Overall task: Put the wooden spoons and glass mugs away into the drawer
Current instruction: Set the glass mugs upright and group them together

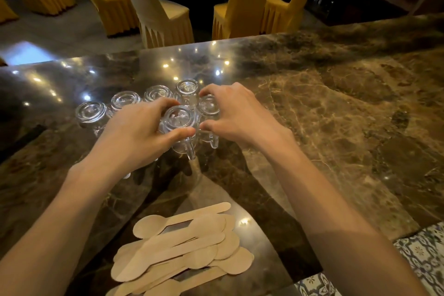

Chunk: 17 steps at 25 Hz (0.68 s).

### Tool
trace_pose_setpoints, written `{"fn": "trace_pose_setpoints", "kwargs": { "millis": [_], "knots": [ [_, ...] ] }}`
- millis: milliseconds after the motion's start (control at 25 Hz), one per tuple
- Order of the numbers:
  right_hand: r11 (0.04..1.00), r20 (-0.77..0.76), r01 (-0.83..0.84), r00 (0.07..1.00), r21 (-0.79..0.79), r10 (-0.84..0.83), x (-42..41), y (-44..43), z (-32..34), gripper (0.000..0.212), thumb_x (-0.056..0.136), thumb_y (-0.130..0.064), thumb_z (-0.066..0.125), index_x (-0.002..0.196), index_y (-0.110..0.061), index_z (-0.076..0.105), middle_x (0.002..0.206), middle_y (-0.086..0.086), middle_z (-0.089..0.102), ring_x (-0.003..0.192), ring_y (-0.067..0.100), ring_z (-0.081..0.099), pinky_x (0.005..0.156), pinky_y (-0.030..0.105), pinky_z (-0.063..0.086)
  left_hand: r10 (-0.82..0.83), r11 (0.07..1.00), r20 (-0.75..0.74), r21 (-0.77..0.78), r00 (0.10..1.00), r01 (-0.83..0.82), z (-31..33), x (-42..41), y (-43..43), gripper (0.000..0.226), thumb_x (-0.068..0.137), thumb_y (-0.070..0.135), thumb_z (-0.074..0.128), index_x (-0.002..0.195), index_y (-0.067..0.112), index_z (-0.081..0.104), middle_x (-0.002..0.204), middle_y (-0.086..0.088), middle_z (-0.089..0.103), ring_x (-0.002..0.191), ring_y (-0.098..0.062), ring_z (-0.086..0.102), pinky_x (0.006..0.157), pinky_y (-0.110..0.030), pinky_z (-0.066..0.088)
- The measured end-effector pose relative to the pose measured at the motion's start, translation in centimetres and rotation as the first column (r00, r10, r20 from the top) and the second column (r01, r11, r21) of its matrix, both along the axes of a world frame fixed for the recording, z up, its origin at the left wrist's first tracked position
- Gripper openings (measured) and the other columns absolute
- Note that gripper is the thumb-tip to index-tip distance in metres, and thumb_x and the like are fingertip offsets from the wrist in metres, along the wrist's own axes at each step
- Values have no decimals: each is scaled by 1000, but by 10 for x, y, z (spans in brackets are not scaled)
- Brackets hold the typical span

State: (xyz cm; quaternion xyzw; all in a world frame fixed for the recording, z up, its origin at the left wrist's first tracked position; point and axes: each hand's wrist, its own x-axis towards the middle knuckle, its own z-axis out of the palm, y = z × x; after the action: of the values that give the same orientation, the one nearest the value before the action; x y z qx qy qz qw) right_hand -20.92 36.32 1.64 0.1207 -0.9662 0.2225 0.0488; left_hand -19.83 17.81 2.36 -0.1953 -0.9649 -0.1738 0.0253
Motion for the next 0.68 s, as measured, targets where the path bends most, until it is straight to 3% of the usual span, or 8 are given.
{"fn": "trace_pose_setpoints", "kwargs": {
  "millis": [240,440,680],
  "knots": [
    [1000,-5,13,1000,18,-13,-6,-1,-4,65,75,-33,76,133,-20,48,122,4,61,120,23,44,83,29,38,21,997,18,-70,1000,-20,-7,-6,-1,86,63,78,38,133,28,48,131,-6,57,126,-25,43,101,-42,36],
    [1000,13,11,1000,18,-12,-9,1,-9,65,75,-34,76,132,-20,48,121,3,61,120,23,43,80,28,35,9,997,-26,-78,1000,-11,-9,-5,2,88,62,78,33,131,27,52,124,-9,62,123,-27,44,103,-42,30],
    [999,24,7,1000,41,-8,-12,1,-11,65,75,-36,76,132,-21,49,119,3,62,120,23,43,84,31,40,-29,989,-54,-147,998,21,-17,-13,0,86,68,79,29,132,27,51,131,1,58,127,-21,43,109,-40,20]
  ]
}}
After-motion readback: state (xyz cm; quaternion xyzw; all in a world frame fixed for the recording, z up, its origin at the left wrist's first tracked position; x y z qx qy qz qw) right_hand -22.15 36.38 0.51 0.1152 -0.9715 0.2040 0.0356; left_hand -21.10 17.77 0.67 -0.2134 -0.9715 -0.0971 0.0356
